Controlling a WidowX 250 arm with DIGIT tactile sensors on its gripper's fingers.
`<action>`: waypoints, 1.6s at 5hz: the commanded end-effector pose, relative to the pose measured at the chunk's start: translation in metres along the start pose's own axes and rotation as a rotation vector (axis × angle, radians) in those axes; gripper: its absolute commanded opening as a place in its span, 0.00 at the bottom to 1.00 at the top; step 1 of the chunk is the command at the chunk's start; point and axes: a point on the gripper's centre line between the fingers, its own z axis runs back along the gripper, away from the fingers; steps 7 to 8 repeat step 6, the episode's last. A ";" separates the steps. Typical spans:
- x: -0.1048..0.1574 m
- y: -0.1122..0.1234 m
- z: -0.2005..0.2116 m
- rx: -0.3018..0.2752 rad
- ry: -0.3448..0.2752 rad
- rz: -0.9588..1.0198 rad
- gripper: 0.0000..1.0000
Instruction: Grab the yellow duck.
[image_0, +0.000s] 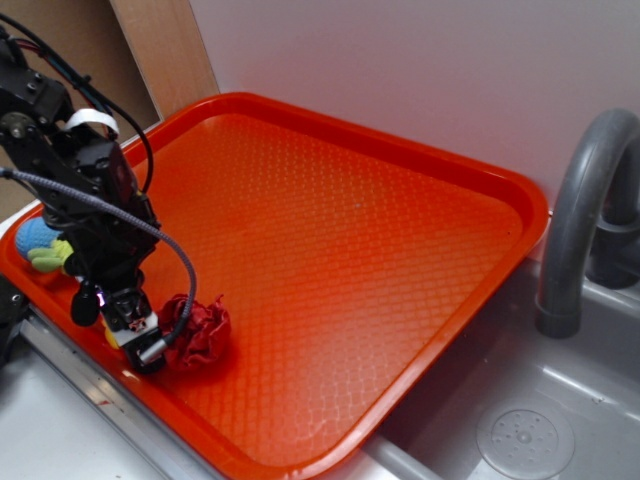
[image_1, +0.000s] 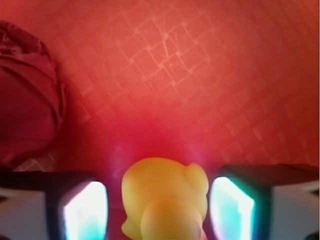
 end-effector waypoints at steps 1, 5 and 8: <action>0.005 -0.003 0.014 -0.022 -0.033 -0.015 0.00; 0.075 0.068 0.220 -0.092 -0.186 -0.032 0.00; 0.075 0.071 0.231 -0.085 -0.152 -0.014 0.00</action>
